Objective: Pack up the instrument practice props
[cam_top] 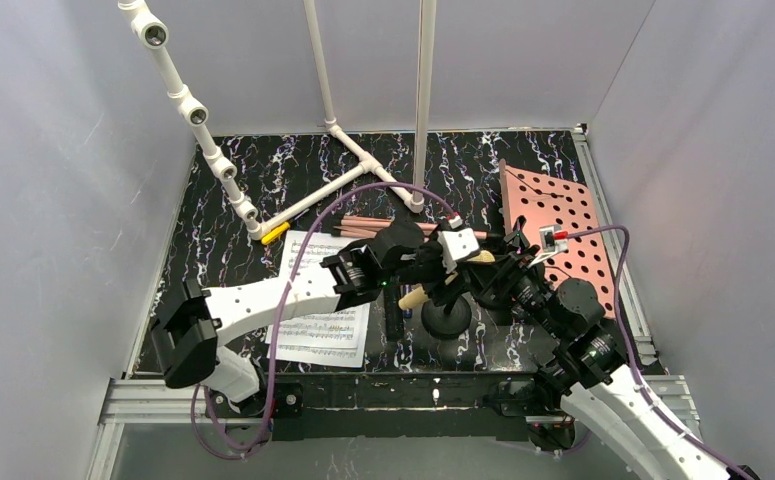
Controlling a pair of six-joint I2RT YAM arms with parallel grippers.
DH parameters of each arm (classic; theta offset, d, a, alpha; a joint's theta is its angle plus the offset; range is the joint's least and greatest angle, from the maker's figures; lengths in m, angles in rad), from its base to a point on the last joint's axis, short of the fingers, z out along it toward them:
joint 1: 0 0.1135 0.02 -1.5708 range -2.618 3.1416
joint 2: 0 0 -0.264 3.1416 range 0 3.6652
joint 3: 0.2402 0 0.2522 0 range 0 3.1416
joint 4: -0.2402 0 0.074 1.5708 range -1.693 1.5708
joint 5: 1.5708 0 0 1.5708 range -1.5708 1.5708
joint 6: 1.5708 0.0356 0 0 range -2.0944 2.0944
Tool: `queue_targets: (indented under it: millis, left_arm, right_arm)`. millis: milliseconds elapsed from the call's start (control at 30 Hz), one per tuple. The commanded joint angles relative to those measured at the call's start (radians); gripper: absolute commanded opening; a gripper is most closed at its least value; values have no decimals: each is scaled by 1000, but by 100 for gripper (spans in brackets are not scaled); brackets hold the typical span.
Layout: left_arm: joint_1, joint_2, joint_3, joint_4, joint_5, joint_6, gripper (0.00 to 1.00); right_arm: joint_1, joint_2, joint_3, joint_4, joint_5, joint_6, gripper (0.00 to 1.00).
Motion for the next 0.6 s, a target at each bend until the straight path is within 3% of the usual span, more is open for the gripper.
queue_targets:
  millis: [0, 267, 567]
  left_arm:
    - [1, -108, -42, 34, -46, -31, 65]
    - [-23, -274, -185, 34, -108, -151, 64]
    - [-223, -289, -300, 109, -437, -239, 60]
  right_arm:
    - [7, 21, -11, 89, -43, 10, 88]
    - [6, 54, -19, 135, -63, 16, 76]
    - [8, 78, -20, 162, -78, 26, 58]
